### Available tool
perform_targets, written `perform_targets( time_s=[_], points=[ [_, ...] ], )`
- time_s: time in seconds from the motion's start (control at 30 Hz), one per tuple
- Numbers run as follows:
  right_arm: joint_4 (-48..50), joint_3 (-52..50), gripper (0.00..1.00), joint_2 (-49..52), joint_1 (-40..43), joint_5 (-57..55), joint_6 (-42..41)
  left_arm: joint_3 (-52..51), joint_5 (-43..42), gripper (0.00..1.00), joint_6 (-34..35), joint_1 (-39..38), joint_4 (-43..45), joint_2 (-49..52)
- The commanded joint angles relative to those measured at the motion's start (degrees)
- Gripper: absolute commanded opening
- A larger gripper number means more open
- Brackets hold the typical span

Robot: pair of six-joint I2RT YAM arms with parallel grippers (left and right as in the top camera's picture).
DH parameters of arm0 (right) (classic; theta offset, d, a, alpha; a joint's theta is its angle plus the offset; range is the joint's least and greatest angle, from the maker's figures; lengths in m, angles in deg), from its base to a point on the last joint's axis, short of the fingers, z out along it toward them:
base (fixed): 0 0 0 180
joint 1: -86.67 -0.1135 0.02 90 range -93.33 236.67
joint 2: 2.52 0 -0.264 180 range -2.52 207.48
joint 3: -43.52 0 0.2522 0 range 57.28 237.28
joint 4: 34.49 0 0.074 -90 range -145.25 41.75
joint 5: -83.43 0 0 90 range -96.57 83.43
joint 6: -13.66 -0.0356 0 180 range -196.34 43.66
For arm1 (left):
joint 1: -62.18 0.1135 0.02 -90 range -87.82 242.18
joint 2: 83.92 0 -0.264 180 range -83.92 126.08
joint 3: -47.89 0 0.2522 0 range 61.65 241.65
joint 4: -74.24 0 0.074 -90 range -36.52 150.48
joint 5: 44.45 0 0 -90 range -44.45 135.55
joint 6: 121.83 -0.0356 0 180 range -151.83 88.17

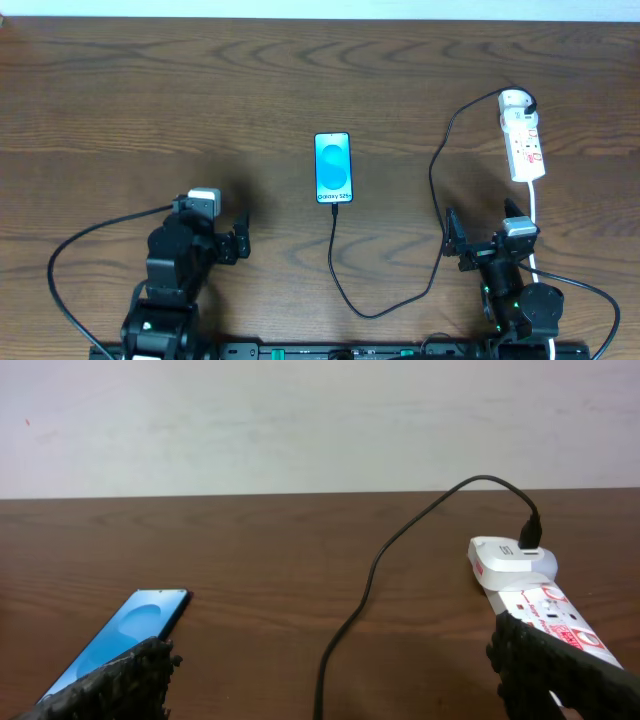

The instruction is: Plug charger to phone and switch on socket

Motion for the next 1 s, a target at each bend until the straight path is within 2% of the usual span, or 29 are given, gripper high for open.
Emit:
perform_targets(
  time_s=[0.0,0.37,0.7,0.83,0.97],
  points=[
    [-0.3,-0.1,0.99,-0.4,-0.6,-0.4,0.7,-1.9,-0.2,0.9,1.9,0.3,0.9,-3.2],
    [-0.3,-0.1,0.99,-0.4,-0.6,-0.4,0.7,-6.9,-0.1,0.9,2.4,0.4,1.2,-14.9],
    [-0.3,-0.1,0.99,-0.4,-0.6,-0.4,0.7,-14.3,0.0,0.9,3.8,0.6,12.5,-21.3],
    [-0.3,-0.1,0.99,-0.4,-0.6,-0.4,0.7,-16.7,-0.1,0.9,3.9,1.9,14.9,-23.9],
    [-0.3,-0.1,0.99,-0.4,-0.6,-0.4,0.7,-17.1,0.4,0.9,4.0,2.6,13.5,-27.4]
  ],
)
